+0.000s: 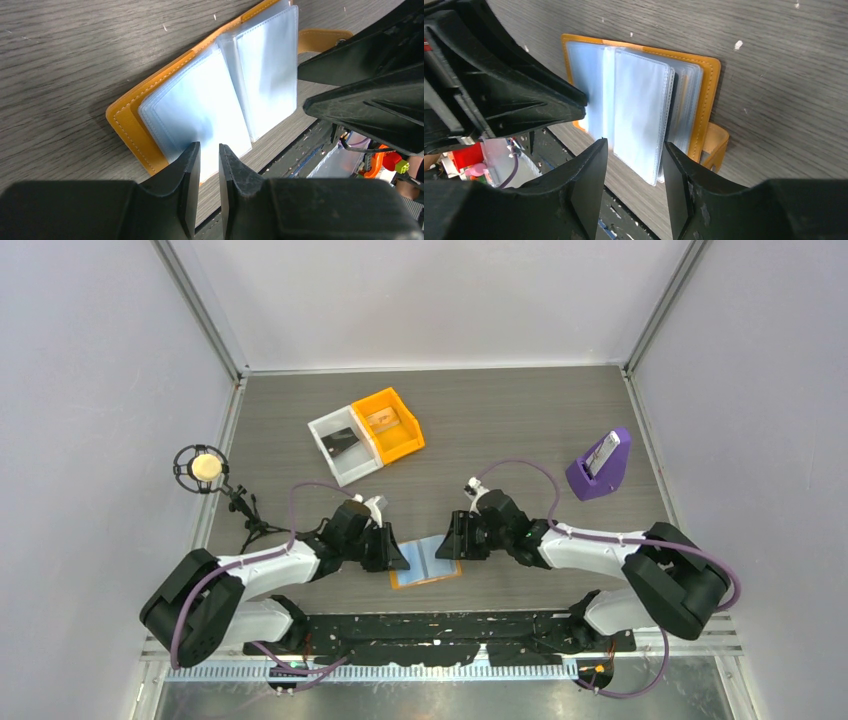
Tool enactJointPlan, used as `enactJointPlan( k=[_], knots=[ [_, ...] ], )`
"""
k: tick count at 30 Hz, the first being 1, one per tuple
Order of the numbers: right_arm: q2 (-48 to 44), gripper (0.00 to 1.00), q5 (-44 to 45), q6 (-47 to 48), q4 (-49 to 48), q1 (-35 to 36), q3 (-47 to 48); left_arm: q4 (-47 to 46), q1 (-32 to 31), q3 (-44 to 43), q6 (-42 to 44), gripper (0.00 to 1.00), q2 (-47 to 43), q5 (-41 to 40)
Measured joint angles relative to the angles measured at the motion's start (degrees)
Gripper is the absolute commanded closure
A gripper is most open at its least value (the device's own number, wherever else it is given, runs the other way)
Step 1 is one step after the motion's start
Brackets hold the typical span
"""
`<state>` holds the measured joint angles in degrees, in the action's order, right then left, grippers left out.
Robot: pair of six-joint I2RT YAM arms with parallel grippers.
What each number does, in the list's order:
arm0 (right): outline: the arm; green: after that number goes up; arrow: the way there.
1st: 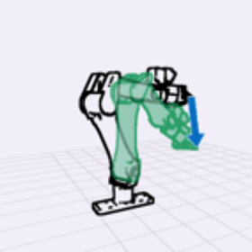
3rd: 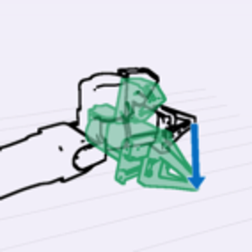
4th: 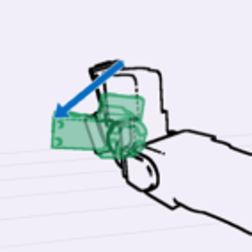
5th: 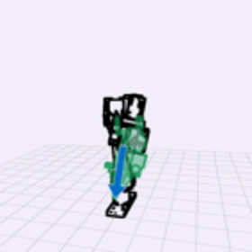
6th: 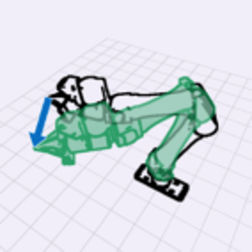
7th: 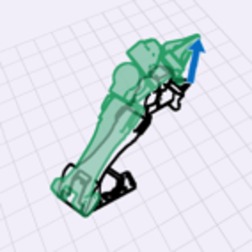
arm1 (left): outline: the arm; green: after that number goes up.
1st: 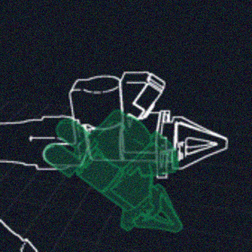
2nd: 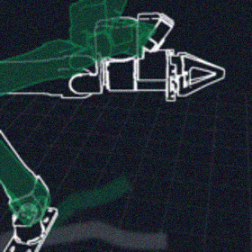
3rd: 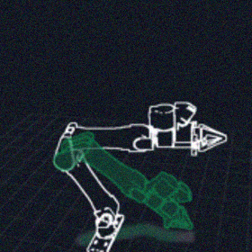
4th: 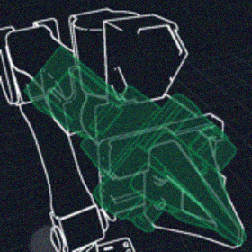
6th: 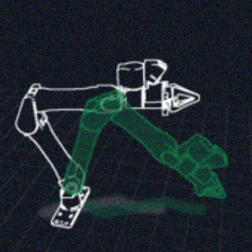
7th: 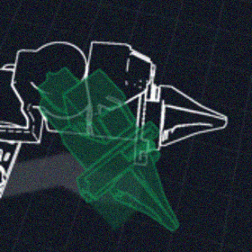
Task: Take the credit cards out of the card holder
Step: Remove the credit card from the card holder.
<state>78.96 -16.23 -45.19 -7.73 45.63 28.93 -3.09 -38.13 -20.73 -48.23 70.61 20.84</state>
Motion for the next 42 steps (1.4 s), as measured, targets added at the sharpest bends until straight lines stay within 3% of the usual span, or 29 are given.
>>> enactJointPlan(
  k=[18, 42],
  knots=[
    [-3.5, 0.45, -0.2, -0.2, 1.4, 0.4, 0.9, 10.2, 0.0, -0.9, 2.0, 0.76, -5.0, -4.8],
    [1.1, 0.45, 0.5, -0.2, 1.0, 0.4, 0.9, 3.8, -0.6, 0.6, 0.4, 0.75, -3.1, -2.7]
  ],
)
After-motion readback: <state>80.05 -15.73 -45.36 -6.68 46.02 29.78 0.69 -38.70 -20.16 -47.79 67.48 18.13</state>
